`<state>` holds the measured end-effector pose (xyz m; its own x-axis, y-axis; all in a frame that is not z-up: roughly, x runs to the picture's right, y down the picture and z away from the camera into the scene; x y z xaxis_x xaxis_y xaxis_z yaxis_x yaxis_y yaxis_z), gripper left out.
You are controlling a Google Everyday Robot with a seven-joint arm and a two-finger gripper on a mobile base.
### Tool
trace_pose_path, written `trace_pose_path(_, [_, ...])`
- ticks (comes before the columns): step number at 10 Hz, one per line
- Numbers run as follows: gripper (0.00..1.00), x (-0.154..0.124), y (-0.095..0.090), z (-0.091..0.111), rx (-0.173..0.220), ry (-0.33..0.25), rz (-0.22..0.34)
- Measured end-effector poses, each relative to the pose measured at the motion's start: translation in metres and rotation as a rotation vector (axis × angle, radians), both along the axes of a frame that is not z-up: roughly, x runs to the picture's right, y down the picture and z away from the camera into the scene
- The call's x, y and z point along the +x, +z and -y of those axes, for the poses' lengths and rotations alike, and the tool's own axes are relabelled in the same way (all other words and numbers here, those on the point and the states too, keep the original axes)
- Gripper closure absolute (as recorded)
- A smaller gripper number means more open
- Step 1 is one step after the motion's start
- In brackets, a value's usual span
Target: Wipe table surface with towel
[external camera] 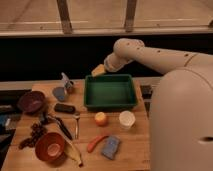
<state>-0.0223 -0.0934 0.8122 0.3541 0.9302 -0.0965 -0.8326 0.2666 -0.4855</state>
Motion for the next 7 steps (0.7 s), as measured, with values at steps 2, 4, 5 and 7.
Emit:
trace_pose_path(2, [0.2, -0.041, 0.008, 0.0, 0.027, -0.06, 0.039])
trace_pose_path(4, [0.2, -0.072, 0.011, 0.004, 0.052, -0.103, 0.077])
trace_pose_path(5, [0.2, -0.092, 0.011, 0.008, 0.06, -0.122, 0.113])
trace_pose_path(7, [0.2, -0.122, 0.008, 0.012, 0.055, -0.16, 0.164])
